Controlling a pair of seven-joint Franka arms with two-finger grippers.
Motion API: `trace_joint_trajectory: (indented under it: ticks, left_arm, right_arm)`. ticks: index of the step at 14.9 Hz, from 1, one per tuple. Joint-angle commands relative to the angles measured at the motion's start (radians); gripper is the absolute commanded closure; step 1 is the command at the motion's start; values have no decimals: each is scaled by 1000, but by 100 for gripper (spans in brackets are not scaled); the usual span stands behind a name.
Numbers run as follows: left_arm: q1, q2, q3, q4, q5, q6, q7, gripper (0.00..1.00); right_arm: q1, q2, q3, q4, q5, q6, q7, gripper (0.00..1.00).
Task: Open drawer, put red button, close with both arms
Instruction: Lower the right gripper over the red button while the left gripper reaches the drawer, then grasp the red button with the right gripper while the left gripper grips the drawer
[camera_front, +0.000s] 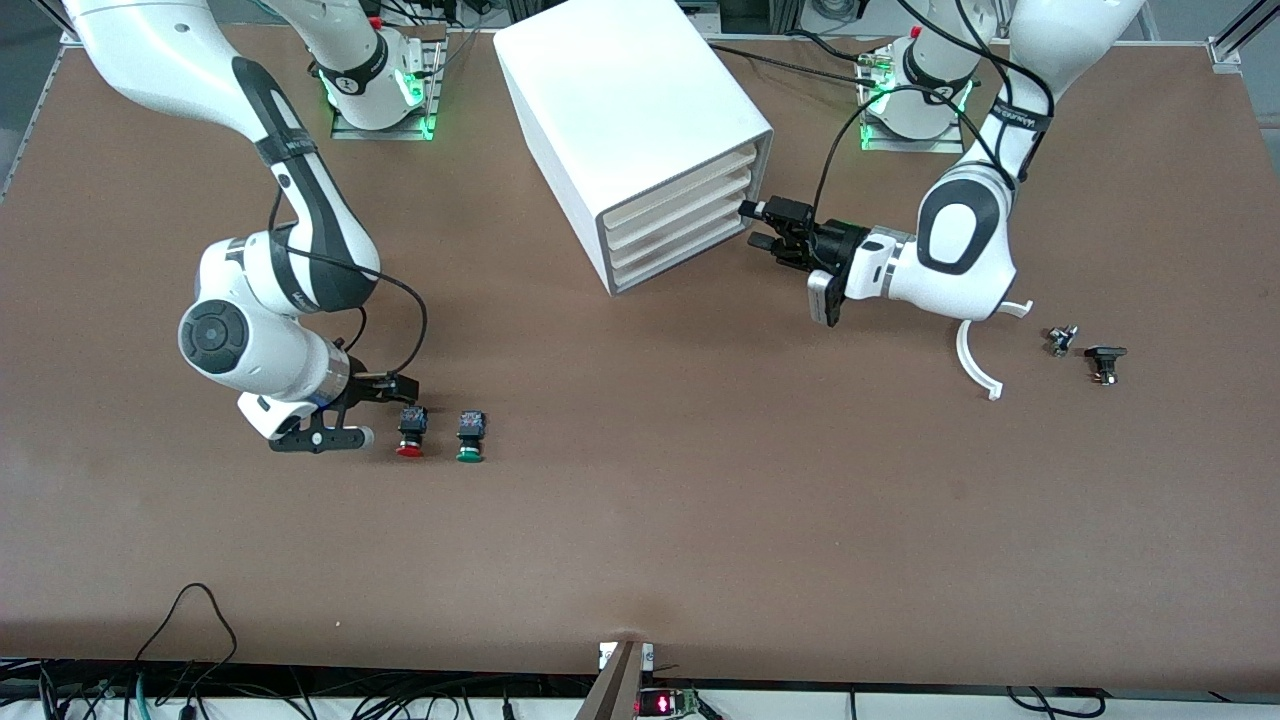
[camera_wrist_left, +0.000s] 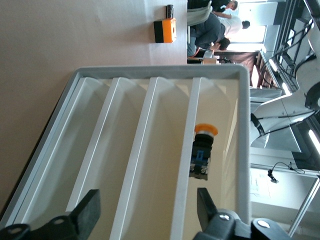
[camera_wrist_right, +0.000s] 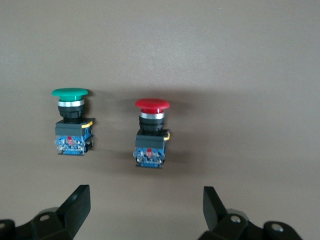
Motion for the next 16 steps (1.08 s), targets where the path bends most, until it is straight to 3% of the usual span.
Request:
trace_joint_trajectory:
  ticks: [1,5,13,14,16]
  left_arm:
    - [3,64,-9,-8,-43,5,142,21]
    - [-4,81,-47,-39,-129,9,206,35]
    - [-13,162,-87,-57,-201,16,317,38]
    - [-13,167,-96,-67,-223,25,332,42]
    - [-16,168,-109,-71,-227,51,347,53]
  right_arm:
    - [5,46,0,-5,14,73,-7,0]
    - [5,101,-2,-5,14,139,-12,0]
    - [5,141,0,-3,14,173,-10,1]
    - [5,141,0,-2,14,168,-13,6]
    - [5,141,-2,1,14,164,-19,33]
